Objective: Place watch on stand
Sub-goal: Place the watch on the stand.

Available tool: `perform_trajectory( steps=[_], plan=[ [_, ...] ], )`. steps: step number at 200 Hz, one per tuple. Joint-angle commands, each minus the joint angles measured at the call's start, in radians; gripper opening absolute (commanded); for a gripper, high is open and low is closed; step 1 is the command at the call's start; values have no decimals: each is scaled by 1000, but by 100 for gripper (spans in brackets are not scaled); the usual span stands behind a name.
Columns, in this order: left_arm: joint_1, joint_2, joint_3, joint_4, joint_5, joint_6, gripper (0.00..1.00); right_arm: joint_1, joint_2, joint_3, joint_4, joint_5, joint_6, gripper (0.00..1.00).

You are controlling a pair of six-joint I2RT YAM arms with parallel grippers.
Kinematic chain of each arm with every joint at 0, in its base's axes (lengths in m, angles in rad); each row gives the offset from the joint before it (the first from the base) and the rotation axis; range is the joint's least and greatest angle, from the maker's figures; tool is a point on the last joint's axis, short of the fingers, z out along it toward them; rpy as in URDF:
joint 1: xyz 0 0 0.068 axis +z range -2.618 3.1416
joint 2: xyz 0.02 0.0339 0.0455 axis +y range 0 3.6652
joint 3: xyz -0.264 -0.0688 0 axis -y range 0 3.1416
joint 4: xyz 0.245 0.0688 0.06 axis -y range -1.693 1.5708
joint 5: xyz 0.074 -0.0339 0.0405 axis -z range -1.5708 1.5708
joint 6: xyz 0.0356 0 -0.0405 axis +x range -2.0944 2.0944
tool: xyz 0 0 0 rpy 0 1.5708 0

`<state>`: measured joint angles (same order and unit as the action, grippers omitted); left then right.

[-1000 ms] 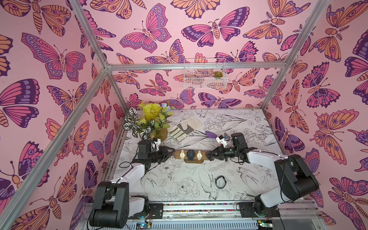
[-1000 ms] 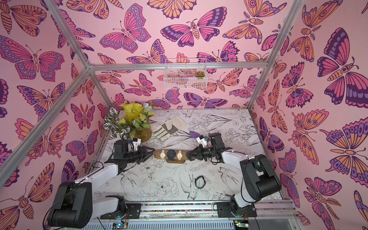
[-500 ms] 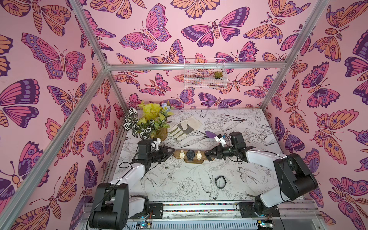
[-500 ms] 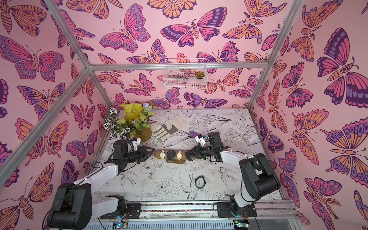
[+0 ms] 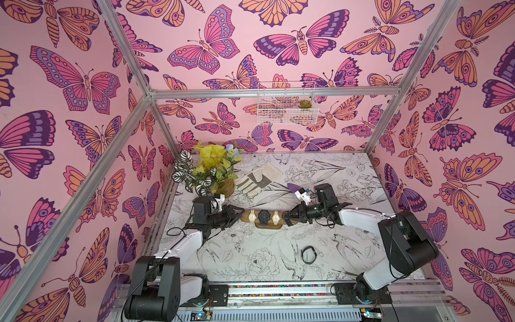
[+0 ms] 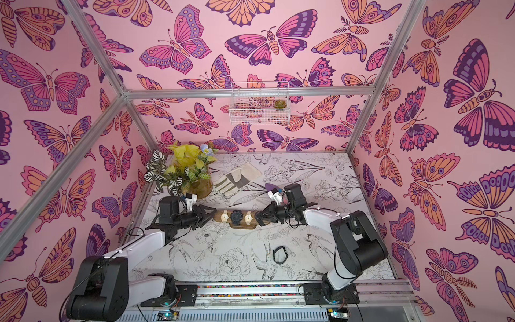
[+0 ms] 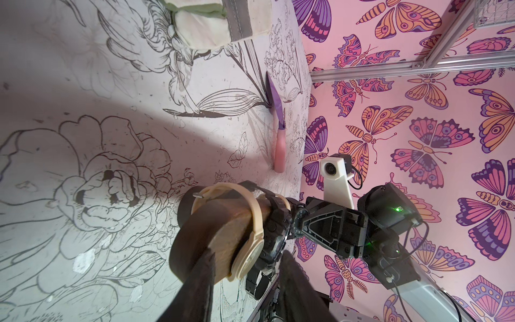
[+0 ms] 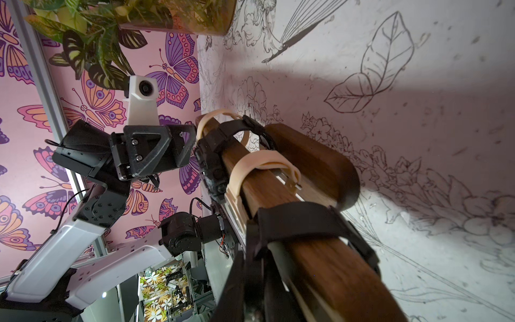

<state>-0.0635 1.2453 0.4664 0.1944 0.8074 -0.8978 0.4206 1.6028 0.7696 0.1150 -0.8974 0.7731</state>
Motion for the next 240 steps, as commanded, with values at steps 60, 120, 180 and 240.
perform_trajectory(
  steps=[60,120,180,240],
  plan=[
    [7,6,-26,31,-1,20,37,27,26,32,-41,43,-44,11],
    [8,5,-28,37,1,19,36,60,56,79,-30,50,-32,10],
    [7,0,-30,37,1,19,36,64,44,62,-48,66,-45,17],
    [6,-1,-28,37,2,18,36,64,-23,45,-118,120,-89,30]
  ],
)
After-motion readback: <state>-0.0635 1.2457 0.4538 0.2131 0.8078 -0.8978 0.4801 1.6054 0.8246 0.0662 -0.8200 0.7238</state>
